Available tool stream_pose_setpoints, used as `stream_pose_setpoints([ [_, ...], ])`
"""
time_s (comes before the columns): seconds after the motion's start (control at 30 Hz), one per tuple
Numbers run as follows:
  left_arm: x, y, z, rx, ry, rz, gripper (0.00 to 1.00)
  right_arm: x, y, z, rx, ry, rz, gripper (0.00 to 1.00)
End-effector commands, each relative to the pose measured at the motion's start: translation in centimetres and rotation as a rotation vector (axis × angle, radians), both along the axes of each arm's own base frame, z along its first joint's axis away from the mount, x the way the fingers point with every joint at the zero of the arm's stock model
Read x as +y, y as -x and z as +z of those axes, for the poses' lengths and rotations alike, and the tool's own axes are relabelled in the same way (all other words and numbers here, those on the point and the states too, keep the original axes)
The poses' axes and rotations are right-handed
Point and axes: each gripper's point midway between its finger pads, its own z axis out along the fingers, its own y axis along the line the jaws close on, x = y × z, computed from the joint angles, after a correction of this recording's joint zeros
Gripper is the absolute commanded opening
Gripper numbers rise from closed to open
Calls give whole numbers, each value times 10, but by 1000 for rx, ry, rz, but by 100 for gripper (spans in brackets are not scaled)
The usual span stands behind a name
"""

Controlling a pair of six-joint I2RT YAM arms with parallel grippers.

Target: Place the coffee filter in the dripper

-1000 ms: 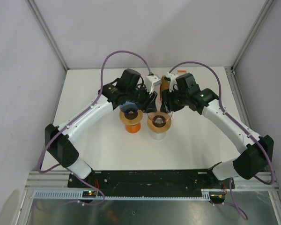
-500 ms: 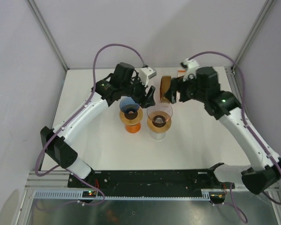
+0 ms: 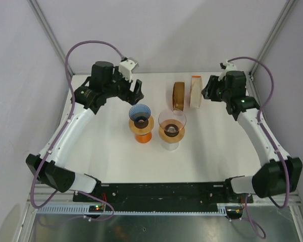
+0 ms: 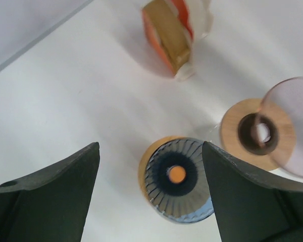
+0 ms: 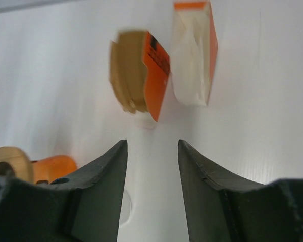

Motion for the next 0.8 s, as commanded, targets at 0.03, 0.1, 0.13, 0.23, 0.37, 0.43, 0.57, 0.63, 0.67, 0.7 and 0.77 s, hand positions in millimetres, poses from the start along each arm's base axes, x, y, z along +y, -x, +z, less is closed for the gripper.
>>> stream_pose_setpoints([
  [0.03,46,-9,-19,-6,-69,102,86,-5,-39,-45,24,-76,-84,44],
  [0.1,60,-12,-30,7,-89,130,86,-4,-51,-66,47,-83,-97,41],
  [0.13,66,-13,-36,16,-101,142,86,-3,-57,-74,56,-84,-98,40],
  [0.23,83,-16,-50,32,-138,173,86,6,-74,-102,74,-81,-65,38],
  [0.37,99,-20,-62,59,-150,208,86,11,-88,-138,119,-82,-57,37],
  [0.43,102,-22,-65,68,-149,217,86,8,-93,-154,149,-90,-92,36],
  [0.57,104,-25,-68,77,-144,223,86,11,-100,-182,198,-121,-142,34],
  [0.63,104,-27,-70,83,-144,223,86,10,-103,-191,207,-122,-179,33],
  [0.67,104,-28,-71,85,-143,222,86,8,-104,-194,208,-120,-201,32],
  [0.7,104,-28,-71,88,-141,220,86,6,-106,-196,205,-115,-224,31],
  [0.77,103,-28,-72,88,-140,215,86,3,-108,-197,187,-122,-250,30],
])
